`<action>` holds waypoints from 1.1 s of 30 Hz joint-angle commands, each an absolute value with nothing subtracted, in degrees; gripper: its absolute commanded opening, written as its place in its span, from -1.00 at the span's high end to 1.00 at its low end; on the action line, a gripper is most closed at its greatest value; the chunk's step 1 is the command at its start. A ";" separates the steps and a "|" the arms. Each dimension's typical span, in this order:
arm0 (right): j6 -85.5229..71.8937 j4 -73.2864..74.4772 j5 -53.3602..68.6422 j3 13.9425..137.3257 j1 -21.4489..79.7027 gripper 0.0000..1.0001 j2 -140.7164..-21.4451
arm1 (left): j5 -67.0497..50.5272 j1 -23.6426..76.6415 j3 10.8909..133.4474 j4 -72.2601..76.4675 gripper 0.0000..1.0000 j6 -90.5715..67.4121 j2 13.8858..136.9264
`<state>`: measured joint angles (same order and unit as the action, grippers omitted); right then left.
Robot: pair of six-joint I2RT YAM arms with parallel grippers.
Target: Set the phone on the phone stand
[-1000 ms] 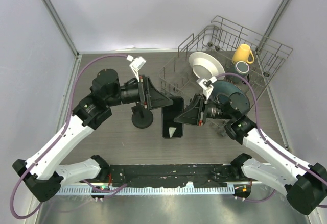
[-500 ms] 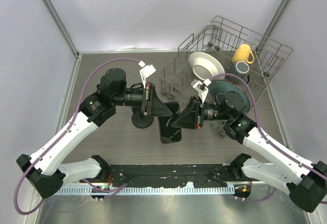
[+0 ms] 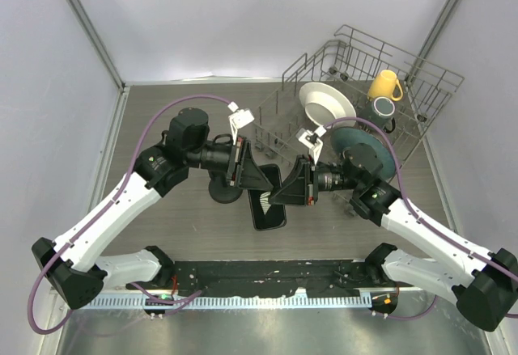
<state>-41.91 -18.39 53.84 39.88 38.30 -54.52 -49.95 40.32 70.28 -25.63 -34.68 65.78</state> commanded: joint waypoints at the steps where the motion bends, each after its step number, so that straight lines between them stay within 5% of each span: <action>1: -41.84 -22.15 50.63 42.19 38.23 0.99 -54.32 | -53.26 40.96 72.25 -26.54 0.39 -33.31 64.42; 5: -42.19 -22.76 50.71 42.28 38.76 0.99 -54.58 | -51.17 40.96 72.86 -27.86 0.52 -32.52 64.69; 8: -42.19 -22.42 50.01 42.63 38.94 0.99 -55.02 | -47.48 40.96 74.00 -30.40 0.99 -30.07 63.90; 10: -40.71 -20.49 48.53 43.50 38.93 0.92 -55.37 | -39.23 40.96 74.35 -33.03 0.99 -28.83 62.33; 13: -36.67 -12.51 44.85 45.17 39.11 0.19 -56.07 | -27.97 40.87 75.85 -36.82 1.00 -27.95 60.83; 14: -35.78 -11.26 43.69 45.44 39.11 -0.29 -56.07 | -25.43 40.96 76.81 -37.61 1.00 -27.78 59.86; 16: -34.11 -7.58 39.76 46.14 39.02 -0.68 -55.55 | -18.92 40.87 77.95 -39.98 1.00 -27.51 58.72; 24: -27.95 -0.44 23.14 47.90 40.95 -0.71 -55.19 | -0.53 40.96 88.93 -52.19 1.00 -26.37 52.22; 27: -27.86 1.21 11.20 48.51 43.50 -0.48 -57.03 | 7.01 40.87 92.63 -55.09 1.00 -25.67 49.15; 33: -24.09 3.52 0.38 55.10 49.21 -0.44 -65.56 | 18.54 40.96 91.67 -56.95 0.99 -24.96 43.69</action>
<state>-28.53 2.92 12.36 49.47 45.76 -62.41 8.75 41.12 91.15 -56.12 -25.98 46.35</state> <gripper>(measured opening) 0.728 0.190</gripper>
